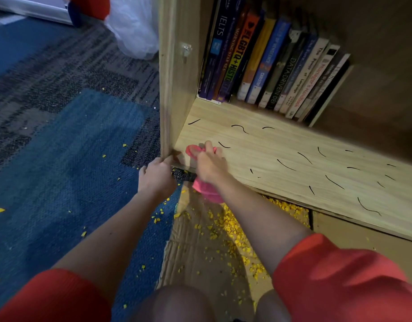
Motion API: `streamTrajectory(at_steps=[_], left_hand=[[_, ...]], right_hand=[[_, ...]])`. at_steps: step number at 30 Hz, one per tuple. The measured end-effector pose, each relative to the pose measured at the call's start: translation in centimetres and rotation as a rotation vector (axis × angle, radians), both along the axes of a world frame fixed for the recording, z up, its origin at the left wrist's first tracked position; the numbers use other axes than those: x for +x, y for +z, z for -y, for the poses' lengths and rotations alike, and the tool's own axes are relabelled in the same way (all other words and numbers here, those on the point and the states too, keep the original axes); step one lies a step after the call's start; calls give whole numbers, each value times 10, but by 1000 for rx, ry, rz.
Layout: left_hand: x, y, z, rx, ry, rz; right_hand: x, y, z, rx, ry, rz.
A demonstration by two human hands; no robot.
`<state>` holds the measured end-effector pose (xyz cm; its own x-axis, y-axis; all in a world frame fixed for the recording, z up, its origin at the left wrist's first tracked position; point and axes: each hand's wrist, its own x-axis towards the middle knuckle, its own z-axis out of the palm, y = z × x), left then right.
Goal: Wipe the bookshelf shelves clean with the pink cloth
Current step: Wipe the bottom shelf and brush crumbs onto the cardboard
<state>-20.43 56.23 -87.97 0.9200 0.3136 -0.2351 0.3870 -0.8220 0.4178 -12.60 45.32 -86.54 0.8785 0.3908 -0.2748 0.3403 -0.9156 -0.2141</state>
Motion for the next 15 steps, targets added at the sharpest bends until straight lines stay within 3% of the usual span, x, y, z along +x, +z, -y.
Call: streamTrajectory(at_steps=[4,8,11,13,15], left_hand=[[0,5,-1,22,48,69],[-1,8,-1,5,41,82],[-5,5,2,-3,11,70],[-7,0,6,-6,-49,65],[-8,-4,11,1,-112,67]], right_hand=[[3,1,-16,55,17,-40],[-10,-3,2,-41,325,39],[-23,-5,24,-132,524,-26],[-26,-1,40,-61,481,-35],[-21,5,50,91,282,35]])
